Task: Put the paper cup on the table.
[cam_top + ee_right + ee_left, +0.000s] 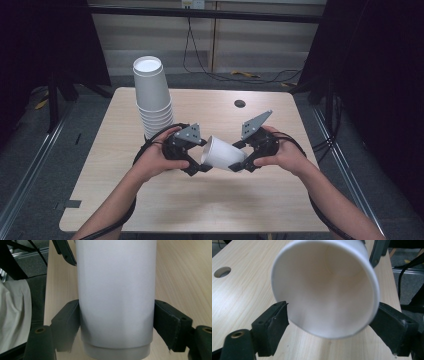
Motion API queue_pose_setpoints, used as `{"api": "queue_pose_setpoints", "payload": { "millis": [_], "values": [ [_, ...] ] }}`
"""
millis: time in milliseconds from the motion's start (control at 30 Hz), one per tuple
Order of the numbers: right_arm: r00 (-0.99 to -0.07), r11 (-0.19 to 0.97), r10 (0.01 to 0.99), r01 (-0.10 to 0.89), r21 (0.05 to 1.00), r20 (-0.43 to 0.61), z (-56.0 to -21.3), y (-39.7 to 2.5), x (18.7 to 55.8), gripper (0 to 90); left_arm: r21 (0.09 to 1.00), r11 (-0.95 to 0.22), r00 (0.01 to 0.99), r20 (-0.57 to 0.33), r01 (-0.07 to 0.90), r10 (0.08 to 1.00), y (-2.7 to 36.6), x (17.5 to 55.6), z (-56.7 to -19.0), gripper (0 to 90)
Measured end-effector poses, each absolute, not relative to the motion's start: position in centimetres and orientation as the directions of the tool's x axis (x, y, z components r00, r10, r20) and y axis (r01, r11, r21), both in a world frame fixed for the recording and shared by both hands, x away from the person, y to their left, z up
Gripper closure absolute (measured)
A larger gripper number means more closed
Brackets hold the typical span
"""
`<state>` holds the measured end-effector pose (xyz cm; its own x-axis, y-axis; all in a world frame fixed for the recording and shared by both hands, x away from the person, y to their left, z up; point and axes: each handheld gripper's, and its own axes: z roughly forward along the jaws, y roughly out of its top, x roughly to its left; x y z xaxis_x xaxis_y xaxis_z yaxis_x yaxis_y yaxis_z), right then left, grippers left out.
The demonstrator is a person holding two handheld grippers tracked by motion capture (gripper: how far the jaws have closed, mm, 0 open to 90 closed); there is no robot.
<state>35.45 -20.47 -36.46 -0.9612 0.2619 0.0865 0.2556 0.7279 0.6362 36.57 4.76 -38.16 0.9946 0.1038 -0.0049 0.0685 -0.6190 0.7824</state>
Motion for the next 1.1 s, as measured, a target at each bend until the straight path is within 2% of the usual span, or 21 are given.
{"api": "queue_pose_setpoints", "payload": {
  "millis": [600, 1033, 1100],
  "values": [
    [-0.968, 0.738, 0.24, 0.233, 0.633, 0.076, -36.48, -20.47, 35.4, 25.6, 0.77, -0.634, 0.995, -0.007, 0.07, 0.101, 3.67, 36.6, -38.05, 15.6],
    [-0.969, 0.736, 0.235, 0.231, 0.636, 0.081, -36.54, -20.45, 35.41, 25.7, 0.743, -0.663, 0.992, -0.01, 0.091, 0.125, 4.5, 36.5, -38.05, 15.9],
    [-0.968, 0.734, 0.236, 0.232, 0.638, 0.081, -36.54, -20.43, 35.39, 25.7, 0.746, -0.659, 0.991, -0.013, 0.099, 0.133, 4.62, 36.6, -38.03, 12.8]
  ]
}}
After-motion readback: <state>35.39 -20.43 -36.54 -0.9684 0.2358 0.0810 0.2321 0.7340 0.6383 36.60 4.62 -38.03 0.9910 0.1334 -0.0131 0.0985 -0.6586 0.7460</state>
